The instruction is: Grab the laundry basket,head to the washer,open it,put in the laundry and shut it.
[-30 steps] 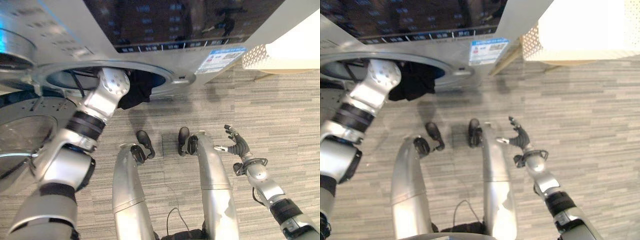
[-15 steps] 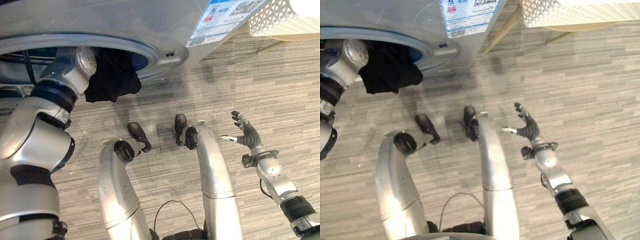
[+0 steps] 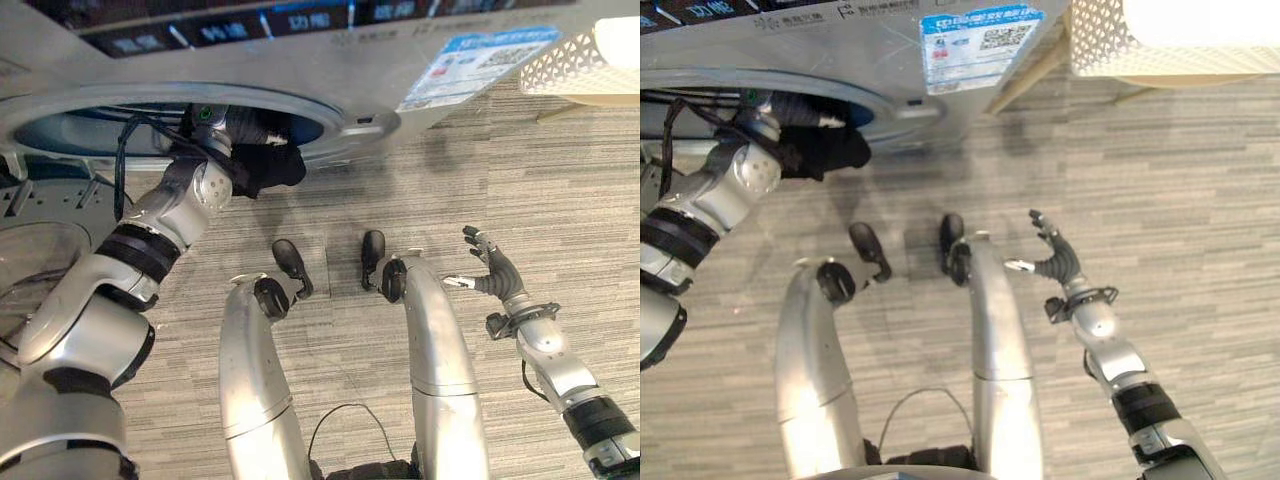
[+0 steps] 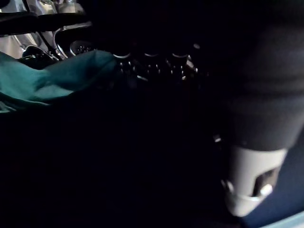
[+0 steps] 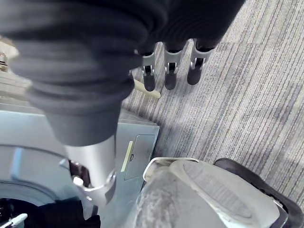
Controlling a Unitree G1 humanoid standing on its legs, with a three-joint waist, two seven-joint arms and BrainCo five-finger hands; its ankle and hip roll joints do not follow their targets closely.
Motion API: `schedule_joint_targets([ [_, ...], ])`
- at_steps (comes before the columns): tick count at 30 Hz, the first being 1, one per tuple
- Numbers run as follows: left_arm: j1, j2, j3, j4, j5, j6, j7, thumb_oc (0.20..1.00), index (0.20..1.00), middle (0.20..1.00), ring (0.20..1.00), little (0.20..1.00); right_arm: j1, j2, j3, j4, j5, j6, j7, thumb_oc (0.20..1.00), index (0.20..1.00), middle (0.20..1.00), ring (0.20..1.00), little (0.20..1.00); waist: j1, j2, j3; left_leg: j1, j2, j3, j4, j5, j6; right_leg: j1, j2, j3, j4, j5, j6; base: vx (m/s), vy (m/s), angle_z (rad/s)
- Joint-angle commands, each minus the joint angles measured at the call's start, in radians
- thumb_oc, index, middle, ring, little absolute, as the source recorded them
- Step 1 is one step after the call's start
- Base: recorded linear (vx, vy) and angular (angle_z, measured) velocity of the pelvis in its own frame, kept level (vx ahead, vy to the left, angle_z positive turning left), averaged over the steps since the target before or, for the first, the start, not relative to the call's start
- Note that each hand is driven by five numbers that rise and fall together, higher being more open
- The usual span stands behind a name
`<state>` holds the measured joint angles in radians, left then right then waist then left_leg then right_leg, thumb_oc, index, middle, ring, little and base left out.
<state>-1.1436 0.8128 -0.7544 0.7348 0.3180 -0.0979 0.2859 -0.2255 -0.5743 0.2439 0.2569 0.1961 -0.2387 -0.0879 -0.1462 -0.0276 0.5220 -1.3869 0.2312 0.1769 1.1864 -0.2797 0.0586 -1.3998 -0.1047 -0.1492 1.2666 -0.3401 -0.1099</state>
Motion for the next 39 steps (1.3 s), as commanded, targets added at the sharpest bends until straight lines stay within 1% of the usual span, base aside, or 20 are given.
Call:
schedule_joint_targets([
  [1, 0.016, -0.047, -0.052, 0.166, 0.206, 0.059, -0.011, 1.000, 1.000, 1.000, 1.000, 1.000, 0.020, -0.023, 0.026, -0.022, -0.021, -0.025, -0.009, 1.000, 1.000, 1.000, 1.000, 1.000, -0.034, 0.015, -0.125, -0.071, 0.020, -0.063, 0.049, -0.032, 0.006, -0.028, 0.030, 0.017, -0.168, 0.103, 0.106, 0.00, 0.000, 0.00],
  [5, -0.021, -0.074, -0.099, 0.264, 0.279, 0.080, -0.040, 1.000, 1.000, 1.000, 1.000, 1.000, 0.010, -0.051, 0.032, -0.046, 0.002, -0.027, 0.002, 1.000, 1.000, 1.000, 1.000, 1.000, -0.038, 0.008, -0.110, -0.087, 0.025, -0.074, 0.062, -0.032, 0.006, -0.040, 0.032, 0.017, -0.160, 0.108, 0.109, 0.00, 0.008, -0.02],
  [6, -0.034, -0.091, -0.132, 0.305, 0.335, 0.088, -0.070, 0.278, 0.278, 0.278, 0.278, 0.278, 0.009, -0.067, 0.035, -0.068, 0.008, -0.025, 0.014, 1.000, 1.000, 1.000, 1.000, 1.000, -0.043, 0.002, -0.100, -0.095, 0.031, -0.077, 0.069, -0.032, 0.006, -0.044, 0.036, 0.017, -0.160, 0.111, 0.113, 0.00, 0.025, -0.06],
  [7, -0.033, -0.096, -0.149, 0.318, 0.363, 0.088, -0.087, 0.200, 0.200, 0.200, 0.200, 0.200, 0.010, -0.073, 0.035, -0.075, 0.010, -0.026, 0.019, 1.000, 1.000, 1.000, 1.000, 1.000, -0.046, 0.000, -0.098, -0.096, 0.033, -0.078, 0.070, -0.033, 0.007, -0.044, 0.038, 0.017, -0.161, 0.112, 0.114, 0.00, 0.017, -0.07],
  [11, -0.027, -0.107, -0.155, 0.306, 0.381, 0.084, -0.095, 0.200, 0.200, 0.200, 0.200, 0.200, 0.019, -0.078, 0.029, -0.095, 0.011, -0.029, 0.023, 1.000, 1.000, 1.000, 1.000, 1.000, -0.047, 0.001, -0.093, -0.093, 0.034, -0.074, 0.071, -0.035, 0.007, -0.044, 0.040, 0.019, -0.160, 0.114, 0.116, 0.01, 0.022, -0.05],
  [14, -0.036, -0.093, -0.145, 0.246, 0.351, 0.078, -0.063, 0.200, 0.200, 0.200, 0.200, 0.200, 0.014, -0.076, 0.028, -0.097, 0.004, -0.036, 0.012, 1.000, 1.000, 1.000, 1.000, 1.000, -0.045, 0.005, -0.096, -0.086, 0.033, -0.071, 0.071, -0.038, 0.009, -0.040, 0.037, 0.021, -0.159, 0.112, 0.115, 0.00, 0.010, -0.02],
  [16, -0.043, -0.080, -0.094, 0.174, 0.243, 0.060, -0.020, 0.200, 0.200, 0.200, 0.200, 0.200, 0.020, -0.064, 0.028, -0.095, -0.005, -0.034, 0.002, 1.000, 1.000, 1.000, 1.000, 1.000, -0.038, 0.012, -0.106, -0.072, 0.026, -0.064, 0.058, -0.037, 0.010, -0.034, 0.034, 0.023, -0.162, 0.110, 0.113, 0.01, 0.019, -0.03],
  [17, -0.041, -0.077, -0.093, 0.170, 0.241, 0.061, -0.021, 0.200, 0.200, 0.200, 0.200, 0.200, 0.019, -0.065, 0.029, -0.095, -0.005, -0.035, 0.002, 1.000, 1.000, 1.000, 1.000, 1.000, -0.040, 0.012, -0.106, -0.071, 0.026, -0.063, 0.057, -0.037, 0.010, -0.033, 0.033, 0.023, -0.162, 0.110, 0.113, 0.00, 0.000, 0.00],
  [18, -0.045, -0.058, -0.049, 0.100, 0.131, 0.029, 0.002, 0.200, 0.200, 0.200, 0.200, 0.200, 0.028, -0.056, 0.025, -0.097, -0.021, -0.031, -0.005, 1.000, 1.000, 1.000, 1.000, 1.000, -0.036, 0.016, -0.116, -0.062, 0.020, -0.056, 0.045, -0.036, 0.009, -0.026, 0.030, 0.022, -0.169, 0.109, 0.111, 0.00, 0.000, 0.00],
  [19, -0.041, -0.051, -0.023, 0.064, 0.073, 0.012, 0.016, 0.200, 0.200, 0.200, 0.200, 0.200, 0.035, -0.049, 0.021, -0.098, -0.026, -0.029, -0.007, 1.000, 1.000, 1.000, 1.000, 1.000, -0.033, 0.018, -0.119, -0.058, 0.018, -0.054, 0.041, -0.036, 0.008, -0.024, 0.028, 0.022, -0.172, 0.108, 0.111, 0.00, 0.010, 0.04],
  [20, -0.036, -0.047, -0.020, 0.058, 0.071, 0.013, 0.014, 0.200, 0.200, 0.200, 0.200, 0.200, 0.035, -0.050, 0.023, -0.099, -0.027, -0.029, -0.007, 1.000, 1.000, 1.000, 1.000, 1.000, -0.035, 0.018, -0.120, -0.057, 0.018, -0.053, 0.040, -0.035, 0.008, -0.023, 0.028, 0.023, -0.173, 0.109, 0.111, 0.00, 0.014, 0.05],
  [21, -0.006, -0.042, 0.059, 0.009, -0.057, -0.014, 0.042, 0.200, 0.200, 0.200, 0.200, 0.200, 0.056, -0.025, 0.017, -0.092, -0.039, -0.023, -0.009, 1.000, 1.000, 1.000, 1.000, 1.000, -0.026, 0.022, -0.130, -0.046, 0.016, -0.047, 0.028, -0.035, 0.006, -0.014, 0.025, 0.022, -0.180, 0.108, 0.111, 0.00, 0.014, 0.06],
  [23, 0.029, -0.051, 0.141, -0.006, -0.162, -0.022, 0.077, 0.200, 0.200, 0.200, 0.200, 0.200, 0.070, 0.001, 0.019, -0.078, -0.045, -0.017, -0.010, 1.000, 1.000, 1.000, 1.000, 1.000, -0.025, 0.024, -0.142, -0.032, 0.017, -0.042, 0.014, -0.034, 0.005, -0.003, 0.022, 0.022, -0.193, 0.107, 0.111, 0.00, 0.008, 0.02],
  [24, 0.032, -0.051, 0.143, -0.006, -0.163, -0.023, 0.078, 0.200, 0.200, 0.200, 0.200, 0.200, 0.070, 0.000, 0.020, -0.077, -0.045, -0.017, -0.011, 1.000, 1.000, 1.000, 1.000, 1.000, -0.026, 0.025, -0.142, -0.030, 0.017, -0.042, 0.013, -0.034, 0.005, -0.002, 0.022, 0.022, -0.194, 0.107, 0.111, 0.00, 0.000, 0.00],
  [26, -0.008, -0.050, 0.186, 0.058, -0.187, -0.013, 0.155, 0.200, 0.200, 0.200, 0.200, 0.200, 0.073, 0.025, 0.022, -0.047, -0.048, -0.021, -0.014, 1.000, 1.000, 1.000, 1.000, 1.000, -0.032, 0.023, -0.156, -0.022, 0.018, -0.039, -0.003, -0.031, 0.001, 0.008, 0.023, 0.024, -0.210, 0.106, 0.111, 0.00, 0.013, 0.02],
  [31, -0.099, -0.029, 0.205, 0.100, -0.188, 0.005, 0.272, 0.200, 0.200, 0.200, 0.200, 0.200, 0.070, 0.029, 0.023, -0.039, -0.038, -0.040, -0.018, 1.000, 1.000, 1.000, 1.000, 1.000, -0.043, 0.021, -0.177, -0.018, 0.019, -0.034, -0.023, -0.028, -0.002, 0.011, 0.022, 0.025, -0.224, 0.106, 0.111, 0.00, 0.000, 0.00],
  [32, -0.127, -0.045, 0.251, 0.085, -0.240, 0.002, 0.347, 0.200, 0.200, 0.200, 0.200, 0.200, 0.069, 0.029, 0.026, -0.045, -0.030, -0.044, -0.025, 1.000, 1.000, 1.000, 1.000, 1.000, -0.047, 0.018, -0.187, -0.020, 0.017, -0.035, -0.030, -0.029, -0.002, 0.010, 0.024, 0.025, -0.232, 0.108, 0.111, 0.00, 0.000, 0.00],
  [35, -0.170, -0.090, 0.338, 0.100, -0.398, -0.025, 0.430, 0.200, 0.200, 0.200, 0.200, 0.200, 0.055, 0.025, 0.037, -0.051, -0.021, -0.040, -0.036, 1.000, 1.000, 1.000, 1.000, 1.000, -0.055, 0.013, -0.198, -0.024, 0.016, -0.036, -0.046, -0.027, -0.005, 0.010, 0.027, 0.026, -0.253, 0.115, 0.115, 0.00, 0.005, -0.01],
  [37, -0.188, -0.099, 0.357, 0.098, -0.443, -0.039, 0.445, 0.200, 0.200, 0.200, 0.200, 0.200, 0.050, 0.023, 0.043, -0.055, -0.017, -0.037, -0.038, 1.000, 1.000, 1.000, 1.000, 1.000, -0.059, 0.014, -0.201, -0.026, 0.016, -0.035, -0.050, -0.026, -0.005, 0.008, 0.028, 0.027, -0.259, 0.118, 0.116, 0.01, 0.013, -0.10],
  [39, -0.228, -0.119, 0.407, 0.083, -0.557, -0.068, 0.483, 0.200, 0.200, 0.200, 0.200, 0.200, 0.040, 0.009, 0.052, -0.076, -0.019, -0.031, -0.042, 1.000, 1.000, 1.000, 1.000, 1.000, -0.066, 0.015, -0.208, -0.026, 0.018, -0.032, -0.060, -0.023, -0.006, 0.007, 0.031, 0.030, -0.268, 0.118, 0.119, 0.03, 0.032, -0.09],
])
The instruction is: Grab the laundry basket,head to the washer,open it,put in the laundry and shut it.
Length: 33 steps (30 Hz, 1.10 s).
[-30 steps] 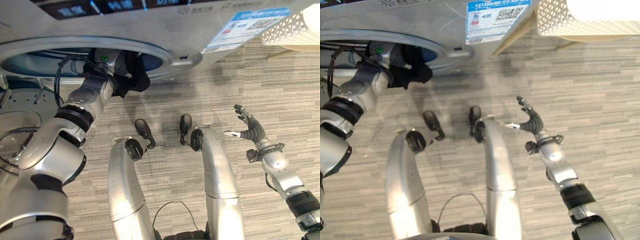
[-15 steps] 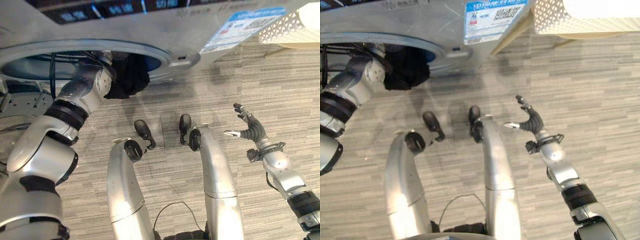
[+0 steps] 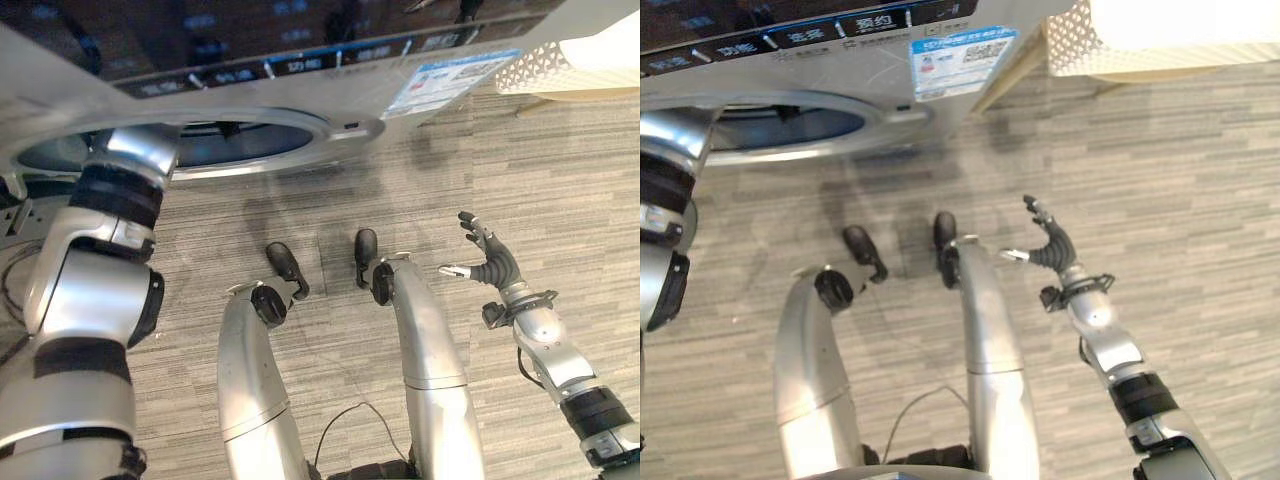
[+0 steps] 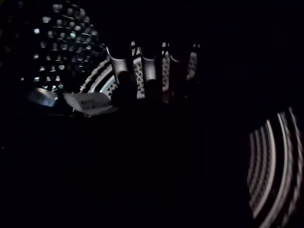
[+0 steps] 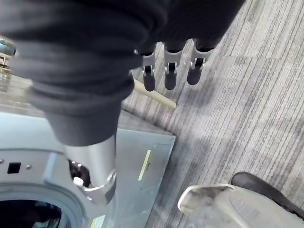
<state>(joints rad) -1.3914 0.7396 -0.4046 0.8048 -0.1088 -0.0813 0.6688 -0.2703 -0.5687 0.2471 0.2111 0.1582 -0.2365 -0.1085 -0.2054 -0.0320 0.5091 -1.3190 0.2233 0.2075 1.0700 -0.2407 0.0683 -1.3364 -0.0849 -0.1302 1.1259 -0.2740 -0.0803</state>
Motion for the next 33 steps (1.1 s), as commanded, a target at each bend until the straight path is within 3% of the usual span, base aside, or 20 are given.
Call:
schedule_joint_targets([
  [1, 0.020, -0.046, 0.058, 0.013, -0.132, -0.085, 0.099, 0.567, 0.567, 0.567, 0.567, 0.567, 0.085, 0.002, 0.048, -0.031, 0.020, -0.033, -0.021, 1.000, 1.000, 1.000, 1.000, 1.000, -0.007, 0.021, -0.195, -0.094, 0.026, -0.062, 0.056, -0.062, -0.016, -0.057, 0.012, 0.011, -0.128, 0.053, 0.089, 0.04, 0.036, -0.06],
  [2, 0.017, -0.033, 0.051, -0.007, -0.142, -0.088, 0.072, 1.000, 1.000, 1.000, 1.000, 1.000, 0.082, -0.009, 0.049, -0.037, 0.018, -0.030, -0.019, 1.000, 1.000, 1.000, 1.000, 1.000, -0.008, 0.025, -0.198, -0.094, 0.025, -0.063, 0.053, -0.062, -0.015, -0.057, 0.011, 0.012, -0.129, 0.051, 0.091, 0.04, 0.020, -0.05],
  [9, 0.119, -0.040, 0.004, -0.037, -0.072, -0.061, -0.042, 1.000, 1.000, 1.000, 1.000, 1.000, 0.097, -0.013, 0.037, -0.049, -0.009, -0.023, -0.016, 1.000, 1.000, 1.000, 1.000, 1.000, -0.007, 0.042, -0.216, -0.082, 0.019, -0.060, 0.039, -0.055, -0.017, -0.046, 0.007, 0.010, -0.133, 0.047, 0.090, 0.01, 0.006, -0.01],
  [13, 0.344, -0.112, 0.018, -0.089, -0.059, -0.071, -0.215, 1.000, 1.000, 1.000, 1.000, 1.000, 0.102, 0.020, 0.019, -0.024, -0.044, -0.004, -0.023, 1.000, 1.000, 1.000, 1.000, 1.000, 0.017, 0.046, -0.232, -0.033, 0.012, -0.054, 0.008, -0.049, -0.020, 0.002, -0.001, 0.005, -0.150, 0.040, 0.087, 0.00, -0.014, 0.05],
  [14, 0.496, -0.157, 0.037, -0.181, -0.035, -0.078, -0.279, 1.000, 1.000, 1.000, 1.000, 1.000, 0.109, 0.035, 0.007, -0.010, -0.058, 0.000, -0.030, 1.000, 1.000, 1.000, 1.000, 1.000, 0.035, 0.048, -0.239, 0.029, 0.011, -0.042, -0.033, -0.044, -0.026, 0.057, -0.010, 0.000, -0.178, 0.041, 0.090, -0.03, -0.016, 0.16],
  [17, 0.734, -0.226, 0.074, -0.306, -0.004, -0.092, -0.344, 1.000, 1.000, 1.000, 1.000, 1.000, 0.125, 0.052, 0.004, 0.034, -0.092, 0.010, -0.041, 1.000, 1.000, 1.000, 1.000, 1.000, 0.063, 0.043, -0.241, 0.167, -0.007, -0.011, -0.143, -0.025, -0.041, 0.177, -0.025, -0.004, -0.261, 0.054, 0.101, -0.04, 0.010, 0.19],
  [19, 0.808, -0.242, 0.087, -0.330, -0.003, -0.094, -0.361, 1.000, 1.000, 1.000, 1.000, 1.000, 0.134, 0.056, 0.004, 0.048, -0.103, 0.017, -0.040, 1.000, 1.000, 1.000, 1.000, 1.000, 0.066, 0.039, -0.237, 0.226, -0.015, -0.001, -0.189, -0.017, -0.041, 0.227, -0.032, -0.002, -0.299, 0.064, 0.106, -0.02, 0.022, 0.23],
  [22, 1.069, -0.291, 0.136, -0.373, -0.022, -0.109, -0.431, 1.000, 1.000, 1.000, 1.000, 1.000, 0.169, 0.072, -0.007, 0.140, -0.138, 0.042, -0.038, 1.000, 1.000, 1.000, 1.000, 1.000, 0.102, 0.027, -0.240, 0.485, -0.073, 0.019, -0.403, 0.022, -0.047, 0.459, -0.042, -0.014, -0.478, 0.107, 0.134, 0.02, 0.033, 0.40],
  [23, 1.073, -0.291, 0.136, -0.376, -0.022, -0.108, -0.432, 1.000, 1.000, 1.000, 1.000, 1.000, 0.170, 0.072, -0.005, 0.140, -0.139, 0.041, -0.038, 1.000, 1.000, 1.000, 1.000, 1.000, 0.102, 0.026, -0.235, 0.496, -0.075, 0.020, -0.410, 0.025, -0.048, 0.469, -0.042, -0.014, -0.484, 0.109, 0.134, 0.04, 0.017, 0.12],
  [26, 1.209, -0.310, 0.159, -0.333, -0.019, -0.107, -0.475, 1.000, 1.000, 1.000, 1.000, 1.000, 0.203, 0.092, -0.012, 0.223, -0.153, 0.055, -0.034, 1.000, 1.000, 1.000, 1.000, 1.000, 0.121, 0.014, -0.234, 0.690, -0.115, 0.022, -0.563, 0.056, -0.054, 0.658, -0.038, -0.028, -0.622, 0.139, 0.154, 0.10, 0.013, 0.11],
  [28, 1.302, -0.337, 0.182, -0.257, 0.003, -0.092, -0.494, 1.000, 1.000, 1.000, 1.000, 1.000, 0.229, 0.114, -0.019, 0.311, -0.158, 0.065, -0.035, 1.000, 1.000, 1.000, 1.000, 1.000, 0.133, 0.000, -0.237, 0.864, -0.150, 0.028, -0.709, 0.120, -0.056, 0.838, -0.030, -0.045, -0.770, 0.194, 0.161, 0.10, 0.027, 0.10],
  [33, 1.391, -0.356, 0.198, -0.184, 0.046, -0.082, -0.517, 1.000, 1.000, 1.000, 1.000, 1.000, 0.273, 0.139, -0.025, 0.399, -0.177, 0.080, -0.019, 1.000, 1.000, 1.000, 1.000, 1.000, 0.142, -0.009, -0.262, 1.073, -0.187, 0.021, -0.847, 0.137, -0.065, 1.048, -0.012, -0.036, -0.930, 0.228, 0.183, 0.11, 0.071, -0.01],
])
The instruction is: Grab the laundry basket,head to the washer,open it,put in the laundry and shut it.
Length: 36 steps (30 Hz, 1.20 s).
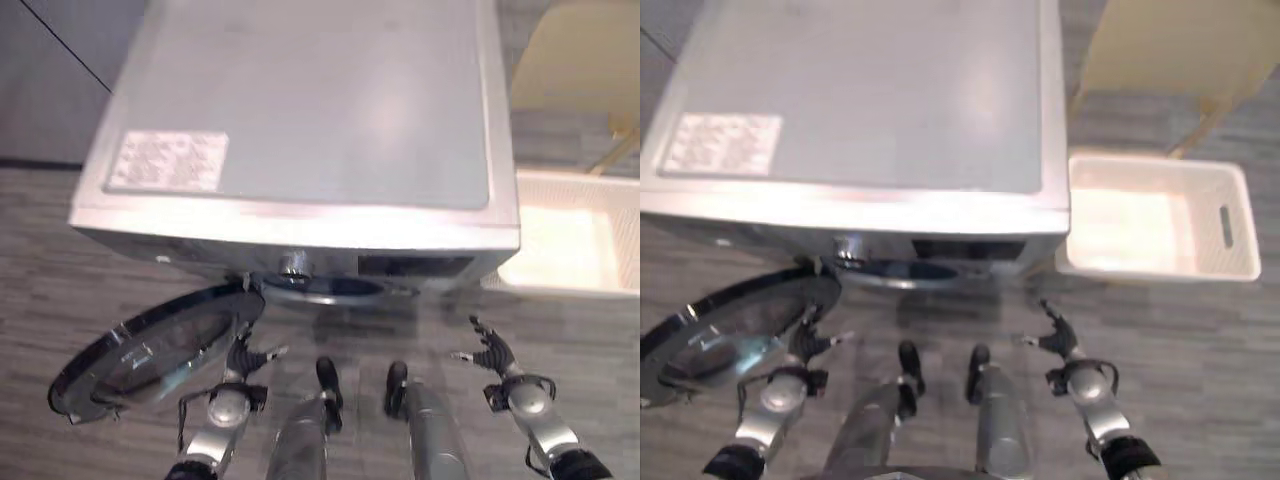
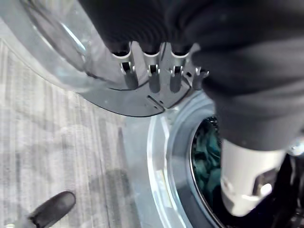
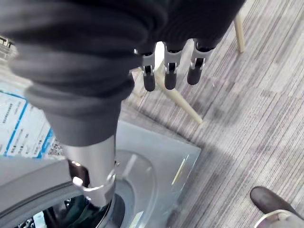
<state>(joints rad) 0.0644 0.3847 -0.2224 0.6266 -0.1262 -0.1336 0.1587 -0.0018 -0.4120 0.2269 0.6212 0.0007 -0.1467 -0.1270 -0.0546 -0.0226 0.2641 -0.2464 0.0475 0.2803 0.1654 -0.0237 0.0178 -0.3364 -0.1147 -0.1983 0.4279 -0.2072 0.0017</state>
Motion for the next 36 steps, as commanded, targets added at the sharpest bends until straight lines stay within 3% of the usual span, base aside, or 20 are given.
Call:
schedule_joint_targets([
  [1, -0.055, -0.008, 0.011, 0.021, 0.086, -0.028, -0.007, 1.000, 1.000, 1.000, 1.000, 1.000, 0.018, -0.011, -0.010, 0.010, -0.025, -0.008, -0.001, 1.000, 1.000, 1.000, 1.000, 1.000, -0.003, -0.026, -0.028, 0.033, -0.025, -0.072, 0.032, -0.068, -0.021, 0.091, 0.025, 0.036, -0.271, 0.171, 0.106, 0.07, 0.054, -0.27],
  [4, -0.006, -0.021, 0.025, 0.052, 0.118, -0.019, -0.022, 1.000, 1.000, 1.000, 1.000, 1.000, 0.059, 0.006, -0.028, 0.075, -0.047, 0.003, 0.013, 1.000, 1.000, 1.000, 1.000, 1.000, -0.003, -0.022, -0.081, 0.170, -0.046, -0.072, -0.117, -0.048, -0.017, 0.189, 0.037, 0.045, -0.352, 0.198, 0.130, 0.13, 0.114, -0.24],
  [7, -0.017, -0.021, 0.018, 0.060, 0.133, -0.019, -0.008, 1.000, 1.000, 1.000, 1.000, 1.000, 0.057, 0.015, -0.023, 0.088, -0.053, 0.007, 0.012, 1.000, 1.000, 1.000, 1.000, 1.000, 0.000, -0.024, -0.072, 0.183, -0.044, -0.075, -0.143, -0.025, -0.013, 0.166, 0.043, 0.059, -0.311, 0.208, 0.147, -0.11, 0.069, -0.26],
  [9, -0.052, -0.001, 0.011, 0.058, 0.152, -0.021, 0.005, 1.000, 1.000, 1.000, 1.000, 1.000, 0.045, 0.030, -0.012, 0.122, -0.050, 0.010, 0.011, 1.000, 1.000, 1.000, 1.000, 1.000, 0.004, -0.017, -0.051, 0.156, -0.017, -0.086, -0.140, 0.011, 0.000, 0.141, 0.080, 0.115, -0.157, 0.141, 0.157, -0.31, 0.029, -0.21],
  [13, -0.034, 0.015, 0.015, 0.015, 0.162, -0.024, 0.002, 1.000, 1.000, 1.000, 1.000, 1.000, 0.055, 0.039, -0.012, 0.153, -0.046, 0.005, 0.025, 1.000, 1.000, 1.000, 1.000, 1.000, 0.042, -0.021, -0.101, 0.143, -0.015, -0.091, -0.175, 0.049, 0.003, 0.264, 0.082, 0.129, -0.075, 0.086, 0.145, -0.20, -0.021, 0.02],
  [15, -0.022, 0.021, 0.020, 0.003, 0.170, -0.026, 0.005, 1.000, 1.000, 1.000, 1.000, 1.000, 0.059, 0.040, -0.011, 0.155, -0.055, 0.006, 0.022, 1.000, 1.000, 1.000, 1.000, 1.000, 0.060, -0.026, -0.117, 0.122, -0.012, -0.086, -0.176, 0.062, -0.002, 0.309, 0.082, 0.131, -0.115, 0.081, 0.145, -0.13, -0.069, 0.13],
  [17, 0.004, 0.024, 0.038, -0.026, 0.170, -0.029, 0.014, 1.000, 1.000, 1.000, 1.000, 1.000, 0.047, 0.050, -0.008, 0.188, -0.037, 0.013, 0.018, 1.000, 1.000, 1.000, 1.000, 1.000, 0.101, -0.043, -0.132, 0.050, -0.003, -0.096, -0.167, 0.127, -0.027, 0.369, 0.099, 0.154, -0.296, 0.025, 0.109, -0.23, -0.112, -0.12],
  [18, 0.004, 0.024, 0.038, -0.027, 0.170, -0.029, 0.014, 1.000, 1.000, 1.000, 1.000, 1.000, 0.047, 0.050, -0.008, 0.189, -0.037, 0.012, 0.018, 1.000, 1.000, 1.000, 1.000, 1.000, 0.100, -0.043, -0.134, 0.048, -0.003, -0.097, -0.167, 0.127, -0.027, 0.368, 0.100, 0.153, -0.298, 0.026, 0.108, -0.40, -0.148, -0.21],
  [19, 0.032, 0.021, 0.059, -0.017, 0.169, -0.025, 0.013, 1.000, 1.000, 1.000, 1.000, 1.000, 0.054, 0.047, -0.017, 0.215, -0.018, 0.013, 0.016, 1.000, 1.000, 1.000, 1.000, 1.000, 0.114, -0.027, -0.123, -0.007, 0.010, -0.138, -0.191, 0.199, -0.054, 0.355, 0.140, 0.165, -0.346, 0.025, 0.080, -0.45, -0.103, 0.04],
  [23, 0.027, 0.019, 0.065, 0.006, 0.182, -0.020, 0.005, 1.000, 1.000, 1.000, 1.000, 1.000, 0.057, 0.043, -0.038, 0.244, -0.012, 0.015, 0.016, 1.000, 1.000, 1.000, 1.000, 1.000, 0.097, -0.022, -0.086, -0.045, -0.027, -0.175, -0.092, 0.138, -0.057, 0.316, 0.120, 0.123, -0.351, 0.061, 0.074, -0.31, 0.007, 0.55],
  [24, 0.025, 0.025, 0.071, 0.005, 0.187, -0.022, -0.001, 1.000, 1.000, 1.000, 1.000, 1.000, 0.057, 0.046, -0.044, 0.262, -0.007, 0.014, 0.023, 1.000, 1.000, 1.000, 1.000, 1.000, 0.081, -0.041, -0.083, -0.019, -0.052, -0.187, -0.004, 0.046, -0.050, 0.300, 0.085, 0.105, -0.356, 0.092, 0.079, -0.13, 0.050, 1.04],
  [25, 0.025, 0.025, 0.071, 0.005, 0.187, -0.022, -0.001, 1.000, 1.000, 1.000, 1.000, 1.000, 0.057, 0.046, -0.044, 0.262, -0.007, 0.014, 0.023, 1.000, 1.000, 1.000, 1.000, 1.000, 0.080, -0.040, -0.085, -0.023, -0.052, -0.188, -0.004, 0.048, -0.050, 0.297, 0.086, 0.105, -0.357, 0.094, 0.079, -0.16, 0.091, 0.30],
  [26, 0.024, 0.027, 0.071, 0.010, 0.191, -0.023, -0.004, 1.000, 1.000, 1.000, 1.000, 1.000, 0.051, 0.045, -0.043, 0.264, -0.009, 0.013, 0.024, 1.000, 1.000, 1.000, 1.000, 1.000, 0.074, -0.047, -0.090, 0.001, -0.066, -0.205, 0.020, -0.004, -0.049, 0.293, 0.073, 0.102, -0.360, 0.101, 0.082, 0.01, 0.135, 0.03],
  [27, 0.027, 0.027, 0.068, -0.001, 0.196, -0.024, 0.000, 1.000, 1.000, 1.000, 1.000, 1.000, 0.049, 0.048, -0.041, 0.282, -0.013, 0.014, 0.028, 1.000, 1.000, 1.000, 1.000, 1.000, 0.068, -0.038, -0.104, 0.058, -0.082, -0.249, 0.000, -0.017, -0.047, 0.286, 0.076, 0.101, -0.360, 0.104, 0.087, 0.01, 0.135, 0.10],
  [29, 0.022, 0.023, 0.067, -0.001, 0.197, -0.024, 0.008, 1.000, 1.000, 1.000, 1.000, 1.000, 0.042, 0.048, -0.039, 0.280, -0.013, 0.013, 0.029, 1.000, 1.000, 1.000, 1.000, 1.000, 0.068, -0.035, -0.109, 0.074, -0.087, -0.260, -0.026, -0.020, -0.045, 0.282, 0.076, 0.100, -0.349, 0.099, 0.089, 0.07, 0.112, 0.02],
  [36, -0.052, 0.096, 0.072, -0.076, 0.246, -0.020, 0.047, 1.000, 1.000, 1.000, 1.000, 1.000, 0.028, 0.053, -0.018, 0.268, -0.022, 0.015, 0.033, 1.000, 1.000, 1.000, 1.000, 1.000, 0.057, -0.056, -0.134, 0.109, -0.073, -0.240, -0.066, -0.031, -0.025, 0.283, 0.075, 0.104, -0.338, 0.102, 0.100, 0.06, 0.092, -0.11],
])
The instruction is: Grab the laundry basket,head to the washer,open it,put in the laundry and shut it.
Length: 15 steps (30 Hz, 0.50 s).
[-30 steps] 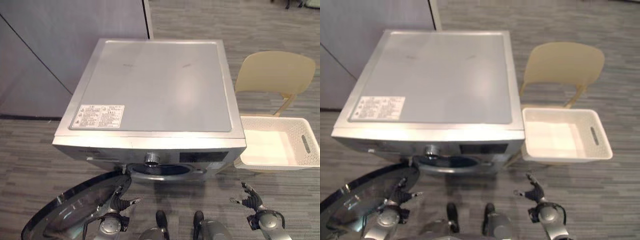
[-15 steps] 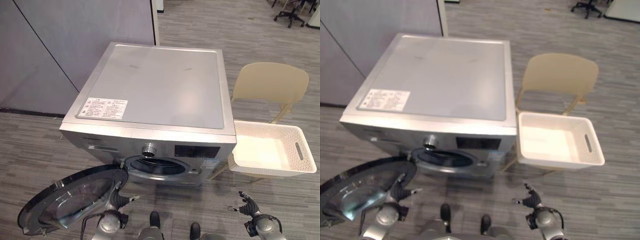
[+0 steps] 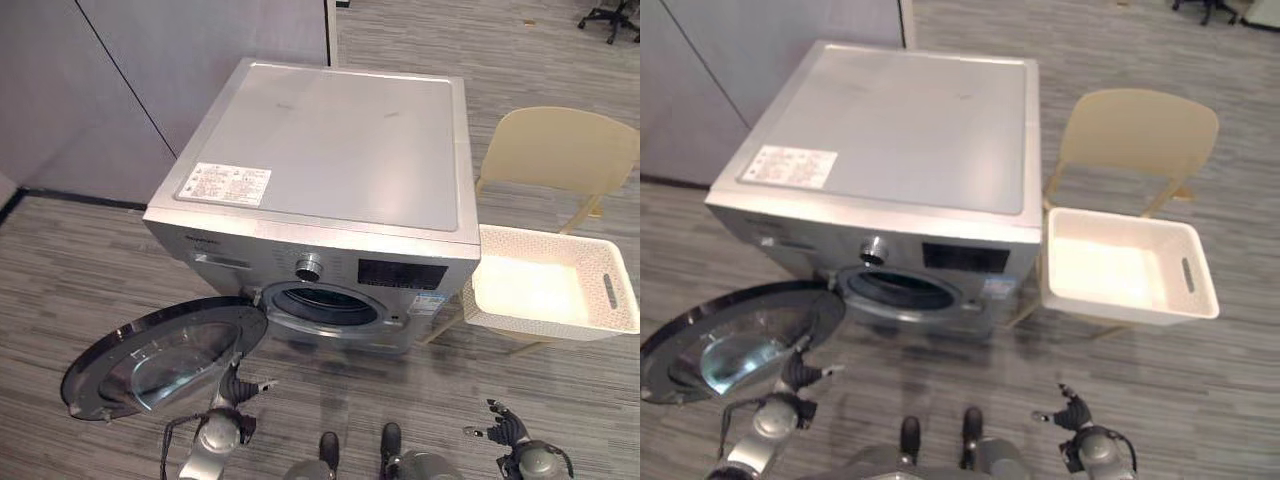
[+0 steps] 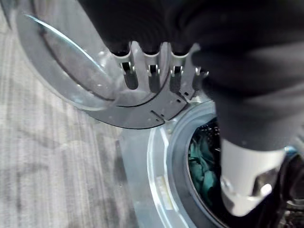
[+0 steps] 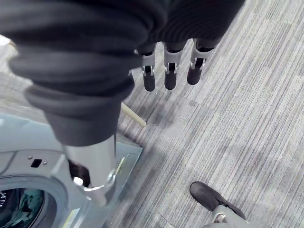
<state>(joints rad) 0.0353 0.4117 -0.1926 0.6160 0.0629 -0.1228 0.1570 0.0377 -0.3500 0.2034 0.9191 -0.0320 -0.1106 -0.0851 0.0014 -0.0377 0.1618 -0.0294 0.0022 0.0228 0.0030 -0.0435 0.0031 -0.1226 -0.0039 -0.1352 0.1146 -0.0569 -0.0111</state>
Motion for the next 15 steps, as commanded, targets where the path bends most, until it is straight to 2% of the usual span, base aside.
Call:
schedule_joint_targets([
  [1, -0.041, 0.091, 0.045, -0.072, 0.078, -0.029, 0.060, 1.000, 1.000, 1.000, 1.000, 1.000, -0.012, -0.010, 0.013, -0.036, 0.007, -0.021, -0.006, 1.000, 1.000, 1.000, 1.000, 1.000, 0.001, -0.043, -0.035, -0.103, -0.026, 0.024, 0.088, -0.012, -0.009, 0.068, -0.035, 0.046, -0.032, -0.043, 0.116, 0.00, 0.020, -0.16],
  [2, -0.041, 0.091, 0.045, -0.073, 0.079, -0.029, 0.060, 1.000, 1.000, 1.000, 1.000, 1.000, -0.012, -0.010, 0.013, -0.036, 0.007, -0.021, -0.006, 1.000, 1.000, 1.000, 1.000, 1.000, 0.002, -0.044, -0.034, -0.101, -0.026, 0.025, 0.087, -0.011, -0.009, 0.069, -0.034, 0.047, -0.032, -0.042, 0.116, 0.02, 0.022, -0.23],
  [3, -0.086, 0.169, 0.055, -0.114, 0.148, -0.024, 0.077, 1.000, 1.000, 1.000, 1.000, 1.000, -0.007, -0.022, 0.026, -0.062, -0.001, -0.024, 0.008, 1.000, 1.000, 1.000, 1.000, 1.000, 0.001, -0.046, -0.044, -0.088, -0.023, 0.030, 0.065, -0.011, -0.007, 0.069, -0.033, 0.057, -0.047, -0.031, 0.122, 0.03, 0.027, -0.23],
  [4, -0.113, 0.212, 0.061, -0.123, 0.181, -0.021, 0.087, 1.000, 1.000, 1.000, 1.000, 1.000, -0.008, -0.033, 0.032, -0.077, -0.004, -0.027, 0.014, 1.000, 1.000, 1.000, 1.000, 1.000, 0.000, -0.046, -0.048, -0.080, -0.023, 0.032, 0.053, -0.011, -0.006, 0.070, -0.032, 0.064, -0.052, -0.025, 0.125, 0.03, 0.035, -0.11],
  [6, -0.131, 0.238, 0.068, -0.135, 0.193, -0.015, 0.085, 1.000, 1.000, 1.000, 1.000, 1.000, -0.008, -0.040, 0.034, -0.084, -0.007, -0.026, 0.020, 1.000, 1.000, 1.000, 1.000, 1.000, 0.001, -0.046, -0.049, -0.073, -0.024, 0.034, 0.042, -0.009, -0.005, 0.072, -0.032, 0.068, -0.058, -0.022, 0.127, 0.02, 0.023, -0.18],
  [7, -0.157, 0.277, 0.082, -0.145, 0.203, -0.011, 0.085, 1.000, 1.000, 1.000, 1.000, 1.000, -0.006, -0.052, 0.036, -0.093, -0.009, -0.026, 0.028, 1.000, 1.000, 1.000, 1.000, 1.000, 0.000, -0.043, -0.053, -0.066, -0.025, 0.036, 0.031, -0.007, -0.004, 0.073, -0.031, 0.073, -0.064, -0.017, 0.130, 0.02, 0.028, -0.26],
  [9, -0.233, 0.374, 0.085, -0.085, 0.242, 0.006, 0.091, 1.000, 1.000, 1.000, 1.000, 1.000, 0.001, -0.077, 0.047, -0.105, -0.013, -0.025, 0.046, 1.000, 1.000, 1.000, 1.000, 1.000, -0.011, -0.036, -0.062, -0.049, -0.024, 0.038, 0.008, -0.003, -0.003, 0.077, -0.030, 0.083, -0.077, -0.012, 0.135, 0.04, 0.043, -0.14],
  [10, -0.235, 0.374, 0.084, -0.084, 0.242, 0.006, 0.091, 1.000, 1.000, 1.000, 1.000, 1.000, 0.001, -0.076, 0.047, -0.105, -0.013, -0.025, 0.046, 1.000, 1.000, 1.000, 1.000, 1.000, -0.011, -0.036, -0.061, -0.048, -0.024, 0.038, 0.008, -0.003, -0.003, 0.078, -0.030, 0.083, -0.077, -0.012, 0.135, 0.05, 0.047, -0.05],
  [11, -0.273, 0.420, 0.071, -0.017, 0.275, 0.024, 0.085, 1.000, 1.000, 1.000, 1.000, 1.000, 0.007, -0.088, 0.056, -0.121, -0.020, -0.024, 0.059, 1.000, 1.000, 1.000, 1.000, 1.000, -0.019, -0.033, -0.065, -0.040, -0.023, 0.043, -0.002, -0.001, -0.002, 0.079, -0.031, 0.086, -0.083, -0.008, 0.138, 0.03, 0.036, -0.07],
  [15, -0.351, 0.492, 0.010, 0.162, 0.348, 0.061, 0.048, 1.000, 1.000, 1.000, 1.000, 1.000, 0.013, -0.112, 0.072, -0.139, -0.031, -0.020, 0.075, 1.000, 1.000, 1.000, 1.000, 1.000, -0.031, -0.028, -0.061, -0.039, -0.018, 0.051, -0.008, 0.002, -0.002, 0.073, -0.032, 0.090, -0.087, -0.002, 0.142, 0.01, 0.030, -0.11],
])
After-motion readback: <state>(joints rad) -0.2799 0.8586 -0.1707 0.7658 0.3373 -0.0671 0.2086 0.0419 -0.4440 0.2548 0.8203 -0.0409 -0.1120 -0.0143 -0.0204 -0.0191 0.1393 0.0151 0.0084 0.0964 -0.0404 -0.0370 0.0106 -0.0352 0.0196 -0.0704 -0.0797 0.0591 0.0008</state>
